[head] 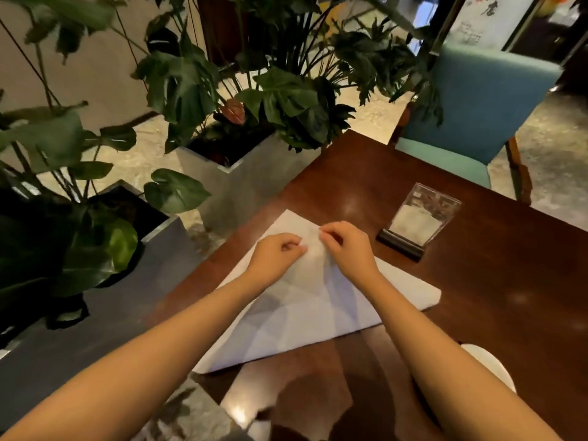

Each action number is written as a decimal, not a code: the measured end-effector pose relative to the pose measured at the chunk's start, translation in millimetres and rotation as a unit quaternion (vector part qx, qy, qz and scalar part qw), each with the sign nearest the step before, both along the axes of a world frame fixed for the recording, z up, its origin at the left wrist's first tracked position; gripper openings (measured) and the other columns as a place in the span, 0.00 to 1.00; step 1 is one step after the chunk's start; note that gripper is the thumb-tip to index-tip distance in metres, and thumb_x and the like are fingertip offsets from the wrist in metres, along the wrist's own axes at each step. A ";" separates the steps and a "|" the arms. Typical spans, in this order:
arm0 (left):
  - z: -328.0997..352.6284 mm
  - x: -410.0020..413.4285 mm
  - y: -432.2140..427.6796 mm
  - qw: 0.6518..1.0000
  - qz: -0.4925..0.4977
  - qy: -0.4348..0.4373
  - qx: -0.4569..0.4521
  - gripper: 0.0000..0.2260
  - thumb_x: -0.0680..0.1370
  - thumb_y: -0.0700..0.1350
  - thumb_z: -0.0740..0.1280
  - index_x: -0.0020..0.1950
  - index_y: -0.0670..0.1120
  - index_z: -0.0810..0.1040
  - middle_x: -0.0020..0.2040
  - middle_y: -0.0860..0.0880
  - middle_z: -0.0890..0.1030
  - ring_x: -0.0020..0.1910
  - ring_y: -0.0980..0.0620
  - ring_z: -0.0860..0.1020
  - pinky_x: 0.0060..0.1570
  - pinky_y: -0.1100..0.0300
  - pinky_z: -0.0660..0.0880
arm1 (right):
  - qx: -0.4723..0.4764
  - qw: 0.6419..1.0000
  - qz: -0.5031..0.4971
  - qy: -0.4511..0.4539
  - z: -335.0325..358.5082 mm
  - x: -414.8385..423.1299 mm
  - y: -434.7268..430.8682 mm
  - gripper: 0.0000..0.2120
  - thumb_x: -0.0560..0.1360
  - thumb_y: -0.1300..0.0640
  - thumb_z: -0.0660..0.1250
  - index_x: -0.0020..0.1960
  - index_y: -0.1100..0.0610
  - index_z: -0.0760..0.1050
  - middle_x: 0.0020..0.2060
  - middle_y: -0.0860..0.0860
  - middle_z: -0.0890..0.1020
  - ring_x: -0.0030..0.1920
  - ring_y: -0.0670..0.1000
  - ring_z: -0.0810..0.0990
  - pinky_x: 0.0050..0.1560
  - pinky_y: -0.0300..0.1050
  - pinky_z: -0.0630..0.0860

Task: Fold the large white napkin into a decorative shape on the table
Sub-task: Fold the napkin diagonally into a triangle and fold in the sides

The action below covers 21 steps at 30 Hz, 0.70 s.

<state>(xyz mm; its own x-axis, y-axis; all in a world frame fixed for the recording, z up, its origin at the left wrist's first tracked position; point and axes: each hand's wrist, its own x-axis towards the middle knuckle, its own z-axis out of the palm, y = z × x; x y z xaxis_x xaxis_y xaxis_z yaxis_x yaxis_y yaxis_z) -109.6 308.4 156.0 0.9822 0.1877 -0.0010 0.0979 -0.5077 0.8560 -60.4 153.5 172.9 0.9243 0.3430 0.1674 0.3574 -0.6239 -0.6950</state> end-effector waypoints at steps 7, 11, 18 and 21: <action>-22.0 92.6 43.1 0.995 0.071 0.039 -0.062 0.07 0.75 0.40 0.68 0.51 0.41 0.82 0.44 0.45 0.82 0.45 0.47 0.78 0.51 0.57 0.74 | 0.002 0.998 -0.039 0.057 -29.7 93.5 62.5 0.07 0.76 0.60 0.64 0.48 0.61 0.81 0.47 0.57 0.83 0.47 0.54 0.78 0.47 0.42 0.70; -58.5 134.3 64.2 0.991 0.088 0.094 -0.035 0.12 0.75 0.39 0.65 0.57 0.41 0.80 0.56 0.41 0.82 0.56 0.43 0.78 0.58 0.54 0.73 | -0.039 0.991 -0.062 0.113 -71.5 134.4 89.7 0.08 0.75 0.62 0.63 0.44 0.64 0.81 0.44 0.59 0.83 0.45 0.58 0.79 0.46 0.49 0.74; -111.5 157.4 79.5 0.991 0.036 0.119 0.043 0.15 0.71 0.39 0.69 0.58 0.40 0.79 0.51 0.41 0.81 0.49 0.42 0.78 0.52 0.52 0.75 | -0.121 0.983 -0.111 0.086 -131.7 158.6 109.4 0.07 0.75 0.61 0.64 0.42 0.58 0.81 0.43 0.56 0.81 0.47 0.57 0.76 0.50 0.53 0.72; -118.1 160.5 81.4 0.990 0.021 0.105 0.089 0.13 0.71 0.41 0.69 0.55 0.44 0.80 0.47 0.44 0.81 0.48 0.43 0.77 0.51 0.50 0.75 | -0.130 0.981 -0.119 0.082 -141.7 159.4 109.2 0.04 0.76 0.59 0.65 0.47 0.56 0.79 0.47 0.54 0.78 0.50 0.56 0.73 0.52 0.49 0.67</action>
<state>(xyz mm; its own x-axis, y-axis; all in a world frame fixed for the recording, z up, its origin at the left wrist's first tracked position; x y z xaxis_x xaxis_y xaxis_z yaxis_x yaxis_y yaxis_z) 51.0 389.8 37.9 0.9551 0.2438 -0.1685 0.2890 -0.6397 0.7122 99.0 262.7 31.2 0.9904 0.1266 -0.0546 0.0777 -0.8398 -0.5373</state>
